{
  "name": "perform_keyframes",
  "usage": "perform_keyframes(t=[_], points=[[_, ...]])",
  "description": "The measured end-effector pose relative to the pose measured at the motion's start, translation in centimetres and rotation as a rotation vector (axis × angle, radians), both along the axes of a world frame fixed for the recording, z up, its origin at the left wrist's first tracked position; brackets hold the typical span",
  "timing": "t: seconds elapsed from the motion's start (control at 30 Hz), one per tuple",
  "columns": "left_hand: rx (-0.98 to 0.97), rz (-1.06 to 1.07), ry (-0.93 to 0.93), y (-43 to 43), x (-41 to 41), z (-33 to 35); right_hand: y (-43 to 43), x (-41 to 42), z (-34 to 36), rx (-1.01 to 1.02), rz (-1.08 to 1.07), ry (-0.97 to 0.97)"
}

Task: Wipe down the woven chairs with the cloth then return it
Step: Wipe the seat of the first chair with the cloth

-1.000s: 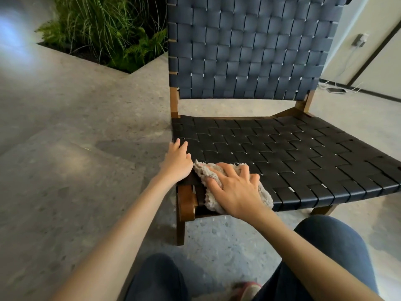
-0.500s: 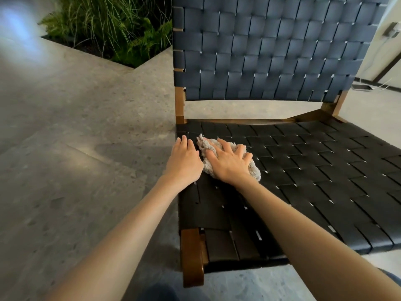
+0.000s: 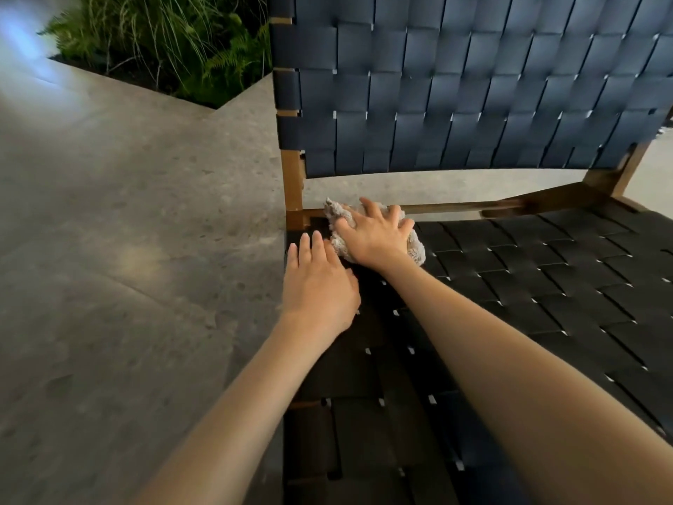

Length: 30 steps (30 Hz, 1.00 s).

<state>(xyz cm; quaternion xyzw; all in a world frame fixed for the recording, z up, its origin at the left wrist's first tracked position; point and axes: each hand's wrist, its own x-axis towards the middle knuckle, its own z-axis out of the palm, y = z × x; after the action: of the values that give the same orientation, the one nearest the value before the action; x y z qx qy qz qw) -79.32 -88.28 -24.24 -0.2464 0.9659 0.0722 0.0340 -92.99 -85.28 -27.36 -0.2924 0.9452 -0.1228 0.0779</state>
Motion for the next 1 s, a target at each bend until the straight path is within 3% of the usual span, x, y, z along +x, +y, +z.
perform_keyframes(t=[0.2, 0.53, 0.83, 1.0], points=[[-0.015, -0.035, 0.019, 0.0, -0.1, -0.2, 2.3, -2.1, -0.1, 0.042, -0.089, 0.067], [0.026, -0.040, 0.117, 0.8, 0.8, 0.8, 8.1, 3.3, 1.8, 0.070, 0.007, -0.052], [0.079, -0.098, -0.061, 4.3, 5.2, 2.9, 15.3, 11.4, 5.3, 0.065, 0.038, -0.140], [0.072, -0.129, -0.061, 7.4, 8.3, 4.1, 17.9, 14.9, 7.1, 0.080, -0.011, -0.154]])
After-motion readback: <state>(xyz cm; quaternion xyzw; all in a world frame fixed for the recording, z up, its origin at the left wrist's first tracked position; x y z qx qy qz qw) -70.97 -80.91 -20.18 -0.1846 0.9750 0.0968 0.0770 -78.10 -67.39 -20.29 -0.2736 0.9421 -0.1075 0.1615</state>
